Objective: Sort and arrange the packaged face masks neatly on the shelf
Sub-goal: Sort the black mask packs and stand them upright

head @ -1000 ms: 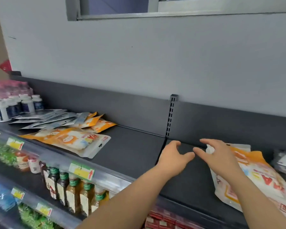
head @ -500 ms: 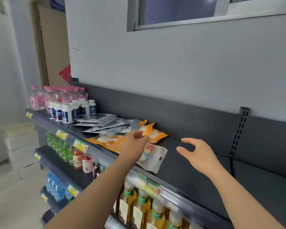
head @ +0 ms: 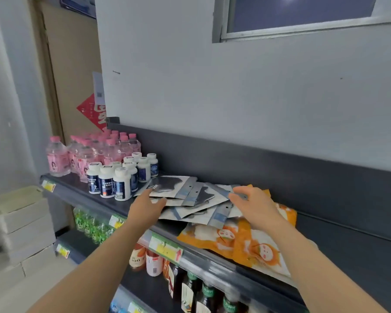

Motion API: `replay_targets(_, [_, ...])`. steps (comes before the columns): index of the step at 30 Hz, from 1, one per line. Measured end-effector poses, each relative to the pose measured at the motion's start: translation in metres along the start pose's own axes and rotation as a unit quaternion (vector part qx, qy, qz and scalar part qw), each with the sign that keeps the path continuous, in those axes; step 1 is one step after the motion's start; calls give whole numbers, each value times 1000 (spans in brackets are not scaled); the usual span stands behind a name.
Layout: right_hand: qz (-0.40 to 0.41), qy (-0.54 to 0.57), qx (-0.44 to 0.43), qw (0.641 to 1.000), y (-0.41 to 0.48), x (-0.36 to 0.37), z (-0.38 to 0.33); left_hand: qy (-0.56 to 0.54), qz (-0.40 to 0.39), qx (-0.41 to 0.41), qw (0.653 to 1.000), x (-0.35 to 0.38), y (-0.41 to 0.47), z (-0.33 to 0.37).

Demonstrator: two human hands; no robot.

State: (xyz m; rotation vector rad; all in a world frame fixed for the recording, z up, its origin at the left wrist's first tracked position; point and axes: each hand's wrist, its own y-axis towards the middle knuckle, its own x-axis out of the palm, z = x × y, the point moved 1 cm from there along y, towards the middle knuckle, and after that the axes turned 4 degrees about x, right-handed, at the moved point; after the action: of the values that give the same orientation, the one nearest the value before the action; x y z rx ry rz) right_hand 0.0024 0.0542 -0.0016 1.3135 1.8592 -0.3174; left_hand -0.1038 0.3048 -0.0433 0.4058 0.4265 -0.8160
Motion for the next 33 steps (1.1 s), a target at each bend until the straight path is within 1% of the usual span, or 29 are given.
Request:
replay_targets(3, [-7,-11,27,1000,20,10,-3,31,-34,6,999,1,34,-12])
replay_targets(5, [-15,-29,38,999,34,15,-4,84,-60,29,994,7,56,-19])
replay_targets(7, [-24,-40,47,998,47,18,-3,167,-70,43,982,14,74,-24])
replay_targets(9, [-29,-45,51,997,61,23,0,242,-90,30,966,22,87,-26])
replay_targets(11, [-43,-52,57,996,72,26,4,279,-129,24,951,32,91,-25])
replay_targets(12, [-54,-56,64,995,78,27,7,297,-140,38,944,39,91,-23])
replay_targets(14, [-75,-67,84,991,88,29,13,323,-120,87,935,48,91,-19])
replay_targets(16, [-85,-69,103,989,96,30,18,314,-85,122,938,51,96,-12])
replay_targets(18, [-86,-72,121,986,102,30,23,323,-57,109,938,50,105,-12])
replay_targets(19, [-84,-82,131,984,104,29,26,326,-55,79,940,50,110,-12])
replay_targets(21, [-83,-96,155,980,105,26,31,284,-94,-8,954,49,115,-15])
replay_targets(22, [-83,-89,166,979,106,25,33,245,-125,-34,961,51,117,-16])
replay_targets(23, [-84,-72,171,979,106,24,34,210,-152,-37,965,54,117,-15])
replay_targets(24, [-82,-49,175,980,105,25,33,176,-175,-24,968,60,116,-13])
replay_targets(27, [-44,45,200,978,100,28,30,49,-223,11,974,78,103,-2])
replay_targets(29, [-21,109,215,970,97,27,31,-16,-229,3,973,85,95,3])
replay_targets(30, [-10,138,229,964,95,25,31,-32,-217,-1,976,86,93,4])
replay_targets(33, [10,207,287,935,91,19,34,-28,-173,-14,984,76,97,4])
